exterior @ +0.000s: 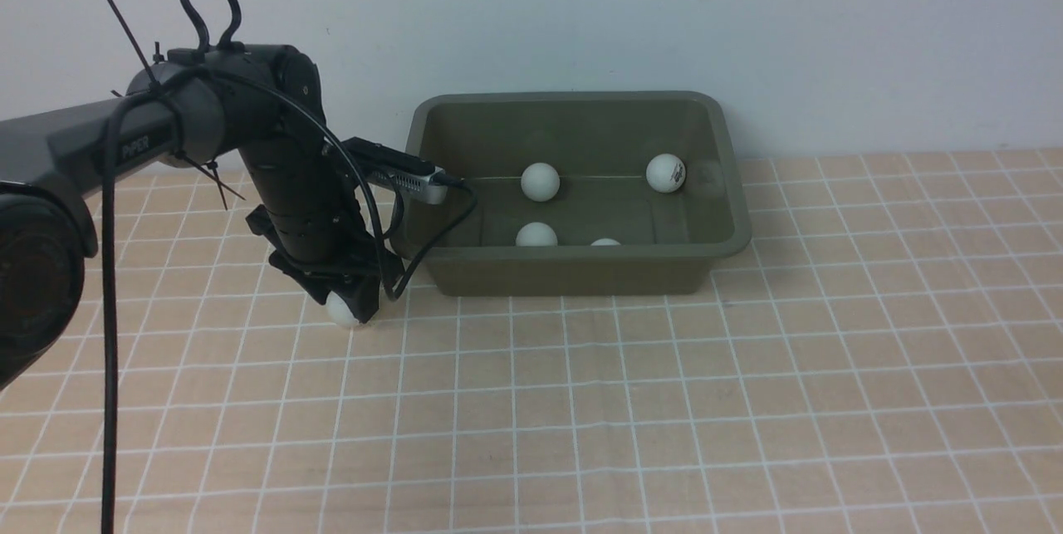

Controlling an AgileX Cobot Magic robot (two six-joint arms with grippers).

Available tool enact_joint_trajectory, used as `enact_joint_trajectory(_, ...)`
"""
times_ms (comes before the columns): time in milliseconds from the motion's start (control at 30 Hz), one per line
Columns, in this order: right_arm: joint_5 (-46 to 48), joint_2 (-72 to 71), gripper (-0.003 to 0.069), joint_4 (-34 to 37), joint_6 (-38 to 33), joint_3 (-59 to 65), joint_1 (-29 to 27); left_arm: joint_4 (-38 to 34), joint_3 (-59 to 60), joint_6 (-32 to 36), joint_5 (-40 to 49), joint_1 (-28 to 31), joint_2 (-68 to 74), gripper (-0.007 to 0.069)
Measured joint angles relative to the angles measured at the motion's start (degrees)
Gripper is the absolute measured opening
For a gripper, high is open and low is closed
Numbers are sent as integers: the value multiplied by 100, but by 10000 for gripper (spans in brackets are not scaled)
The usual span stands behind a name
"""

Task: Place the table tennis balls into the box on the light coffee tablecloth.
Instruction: 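Reach for and grasp a ping pong ball on the table beside the basket, then drop the ball into the bin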

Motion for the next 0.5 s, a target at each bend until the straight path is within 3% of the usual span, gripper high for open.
enact_joint_trajectory(267, 14, 0, -18, 0, 0, 0, 0, 576, 0, -381, 598, 27, -299, 311)
enact_joint_trajectory(500, 43, 0, -18, 0, -13, 0, 0, 451, 0, -640, 803, 114, -1091, 311)
